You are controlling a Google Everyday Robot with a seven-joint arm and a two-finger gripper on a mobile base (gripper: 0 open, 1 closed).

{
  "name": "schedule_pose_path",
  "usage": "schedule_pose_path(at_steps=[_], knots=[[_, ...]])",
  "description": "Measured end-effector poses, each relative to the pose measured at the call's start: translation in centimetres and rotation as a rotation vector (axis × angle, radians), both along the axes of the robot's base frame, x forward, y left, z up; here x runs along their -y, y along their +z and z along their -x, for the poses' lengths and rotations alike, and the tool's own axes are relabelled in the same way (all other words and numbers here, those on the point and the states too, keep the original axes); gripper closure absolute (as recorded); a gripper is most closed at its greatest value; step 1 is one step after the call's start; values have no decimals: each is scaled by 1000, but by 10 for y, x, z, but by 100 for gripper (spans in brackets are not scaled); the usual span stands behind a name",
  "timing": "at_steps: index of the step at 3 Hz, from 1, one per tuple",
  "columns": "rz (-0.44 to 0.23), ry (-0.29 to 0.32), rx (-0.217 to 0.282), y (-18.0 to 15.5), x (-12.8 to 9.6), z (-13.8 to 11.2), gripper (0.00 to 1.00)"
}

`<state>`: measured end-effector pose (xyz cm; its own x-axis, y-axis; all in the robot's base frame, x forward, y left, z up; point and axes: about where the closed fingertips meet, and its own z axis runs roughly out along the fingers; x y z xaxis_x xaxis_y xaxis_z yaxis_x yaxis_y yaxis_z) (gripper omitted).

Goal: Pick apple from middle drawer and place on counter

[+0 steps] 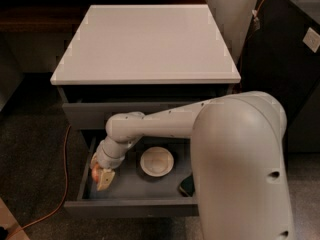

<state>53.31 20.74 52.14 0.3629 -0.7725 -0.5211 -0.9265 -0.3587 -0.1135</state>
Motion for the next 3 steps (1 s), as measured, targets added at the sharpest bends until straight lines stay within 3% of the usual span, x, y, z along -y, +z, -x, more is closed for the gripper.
schedule_pose_path(at_steps=[2, 3], knots=[[-48, 44, 61, 88, -4, 33, 100], [-48, 44, 61, 88, -4, 33, 100]])
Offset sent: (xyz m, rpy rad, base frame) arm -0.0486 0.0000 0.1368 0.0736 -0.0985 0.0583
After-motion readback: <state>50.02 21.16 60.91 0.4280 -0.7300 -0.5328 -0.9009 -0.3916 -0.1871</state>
